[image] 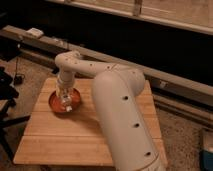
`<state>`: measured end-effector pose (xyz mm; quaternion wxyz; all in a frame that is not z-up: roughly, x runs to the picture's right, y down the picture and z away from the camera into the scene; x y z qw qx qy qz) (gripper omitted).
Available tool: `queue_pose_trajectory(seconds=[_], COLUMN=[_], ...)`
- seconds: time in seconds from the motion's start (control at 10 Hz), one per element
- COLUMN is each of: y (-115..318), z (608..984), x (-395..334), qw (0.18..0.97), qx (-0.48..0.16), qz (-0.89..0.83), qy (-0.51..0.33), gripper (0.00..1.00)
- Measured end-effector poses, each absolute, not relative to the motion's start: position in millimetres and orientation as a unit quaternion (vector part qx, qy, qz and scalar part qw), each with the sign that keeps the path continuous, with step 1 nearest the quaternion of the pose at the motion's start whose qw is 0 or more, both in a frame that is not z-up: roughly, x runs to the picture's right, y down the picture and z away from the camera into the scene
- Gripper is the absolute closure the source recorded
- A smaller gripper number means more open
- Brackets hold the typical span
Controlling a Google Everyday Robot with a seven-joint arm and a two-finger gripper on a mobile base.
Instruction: Place the bottle in the ceramic bowl
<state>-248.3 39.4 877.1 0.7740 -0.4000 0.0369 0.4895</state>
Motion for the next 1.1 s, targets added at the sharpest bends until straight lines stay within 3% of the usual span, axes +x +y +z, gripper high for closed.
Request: queue_pose_trajectory(seconds=[1.1], y=[38.7], z=[876.1], x=[-248.5], qw=[0.773], qx=[-0.402], qz=[0.491], qy=[0.028], gripper=[0.2])
